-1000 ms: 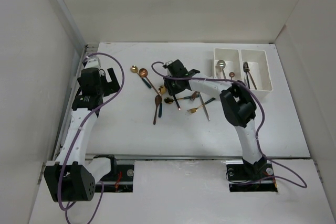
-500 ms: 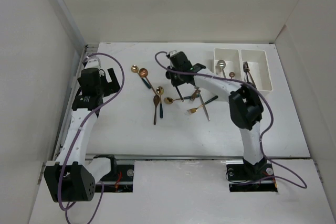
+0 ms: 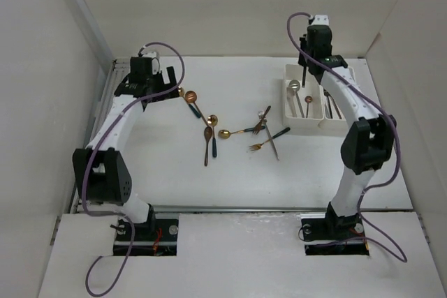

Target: Sort the eating utensils into containers

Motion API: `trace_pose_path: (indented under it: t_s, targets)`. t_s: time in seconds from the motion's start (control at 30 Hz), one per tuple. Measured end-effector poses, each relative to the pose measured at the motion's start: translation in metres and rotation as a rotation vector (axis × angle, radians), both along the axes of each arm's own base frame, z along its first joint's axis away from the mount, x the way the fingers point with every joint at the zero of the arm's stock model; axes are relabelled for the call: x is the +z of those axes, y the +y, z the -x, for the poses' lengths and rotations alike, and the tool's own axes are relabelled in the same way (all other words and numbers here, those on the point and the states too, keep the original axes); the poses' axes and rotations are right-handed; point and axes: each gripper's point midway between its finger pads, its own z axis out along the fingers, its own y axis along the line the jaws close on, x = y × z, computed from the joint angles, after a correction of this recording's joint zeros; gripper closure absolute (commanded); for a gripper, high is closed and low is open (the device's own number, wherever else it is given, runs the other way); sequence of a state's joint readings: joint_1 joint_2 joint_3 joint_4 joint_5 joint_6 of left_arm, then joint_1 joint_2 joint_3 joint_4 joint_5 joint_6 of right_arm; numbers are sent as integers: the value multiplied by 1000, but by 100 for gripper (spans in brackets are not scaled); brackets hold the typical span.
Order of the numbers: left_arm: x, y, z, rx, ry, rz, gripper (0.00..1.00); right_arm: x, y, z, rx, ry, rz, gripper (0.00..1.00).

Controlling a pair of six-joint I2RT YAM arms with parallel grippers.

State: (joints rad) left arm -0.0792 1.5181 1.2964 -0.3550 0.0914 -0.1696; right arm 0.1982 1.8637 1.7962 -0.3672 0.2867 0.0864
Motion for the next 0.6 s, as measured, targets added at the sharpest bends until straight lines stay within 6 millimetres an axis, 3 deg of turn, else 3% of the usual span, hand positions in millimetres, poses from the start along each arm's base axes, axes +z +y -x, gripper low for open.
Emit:
trace_pose_path:
  t_s: [0.1,0.17,0.2,0.27,0.3,0.4,0.5,0.6]
  targets:
    - [-3,-6,-23,0,29,-76,1,-74,-5,-6,2,154,38,100]
    - [11,0,-44,19,-9,-160,1,-118,-3,1,19,258,56,96]
    - [22,5,-52,35,-38,-196,1,-139,-2,7,28,313,65,87]
    - [53,18,-65,83,-119,-243,1,-163,-2,18,37,382,75,60]
    - [70,23,-69,103,-162,-247,1,-169,-3,22,39,403,77,36]
    - [101,27,-70,91,-250,-223,3,-172,-7,25,34,415,84,14]
    - [96,11,-64,34,-243,-168,6,-167,-15,24,14,408,83,11]
    - [52,-29,-66,-18,-133,-114,8,-157,-19,25,3,390,79,11]
